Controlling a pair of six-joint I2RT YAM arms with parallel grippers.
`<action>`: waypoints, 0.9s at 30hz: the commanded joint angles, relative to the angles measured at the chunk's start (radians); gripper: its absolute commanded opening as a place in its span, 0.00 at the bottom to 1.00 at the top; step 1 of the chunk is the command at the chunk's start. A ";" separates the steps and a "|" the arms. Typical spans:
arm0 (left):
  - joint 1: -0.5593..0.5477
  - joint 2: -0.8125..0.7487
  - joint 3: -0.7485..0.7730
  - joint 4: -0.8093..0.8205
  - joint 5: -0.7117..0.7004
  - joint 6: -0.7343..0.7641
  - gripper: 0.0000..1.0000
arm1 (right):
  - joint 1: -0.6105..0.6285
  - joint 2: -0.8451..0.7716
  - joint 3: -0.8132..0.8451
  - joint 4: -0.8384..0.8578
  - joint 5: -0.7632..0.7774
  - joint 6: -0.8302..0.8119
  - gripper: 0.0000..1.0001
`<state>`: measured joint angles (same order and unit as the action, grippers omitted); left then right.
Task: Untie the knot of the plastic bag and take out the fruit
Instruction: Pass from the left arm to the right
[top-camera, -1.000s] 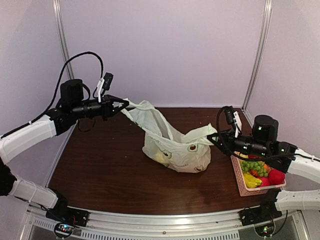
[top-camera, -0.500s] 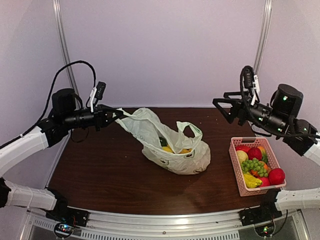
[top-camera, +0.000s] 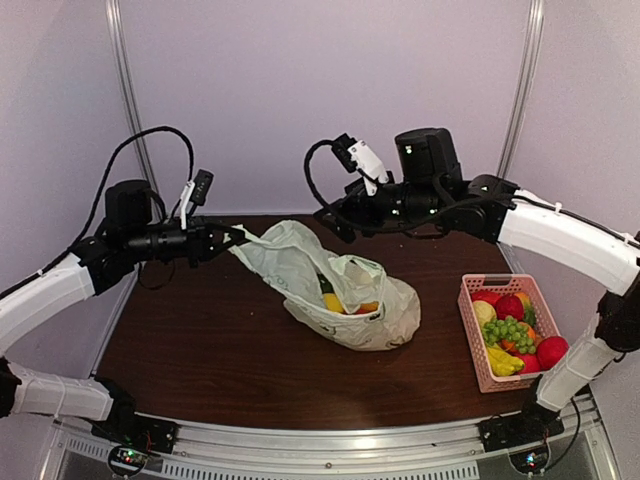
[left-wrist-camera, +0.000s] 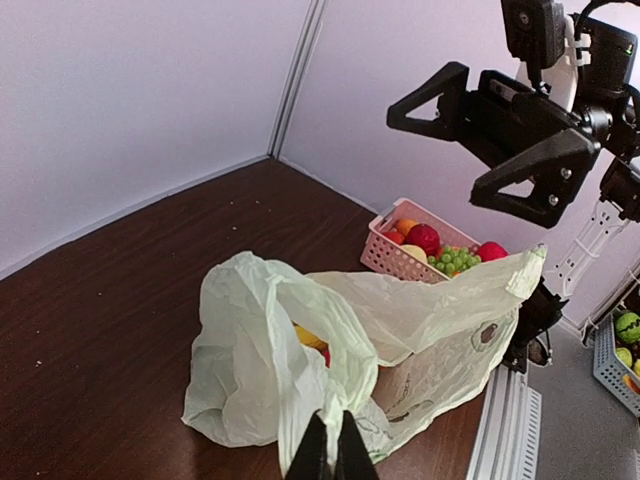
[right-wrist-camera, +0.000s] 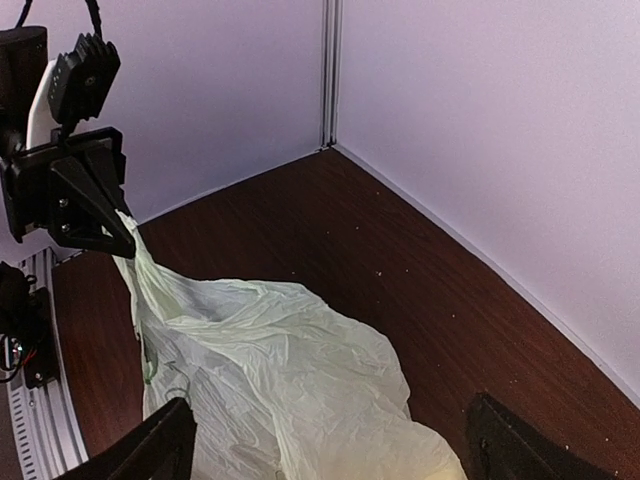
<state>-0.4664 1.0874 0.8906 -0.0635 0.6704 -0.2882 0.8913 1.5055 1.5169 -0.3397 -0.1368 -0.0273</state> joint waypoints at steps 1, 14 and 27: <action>0.006 0.019 0.036 -0.004 0.011 -0.010 0.00 | 0.015 0.110 0.088 -0.107 0.009 -0.068 0.94; 0.006 0.054 0.067 0.006 0.001 -0.023 0.00 | 0.038 0.300 0.108 -0.101 0.034 -0.072 0.95; 0.006 0.068 0.180 -0.070 -0.078 0.031 0.00 | -0.079 0.172 0.086 0.023 0.412 0.090 0.00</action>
<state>-0.4667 1.1511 0.9897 -0.1116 0.6392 -0.2966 0.8936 1.8103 1.6096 -0.3740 0.1162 -0.0071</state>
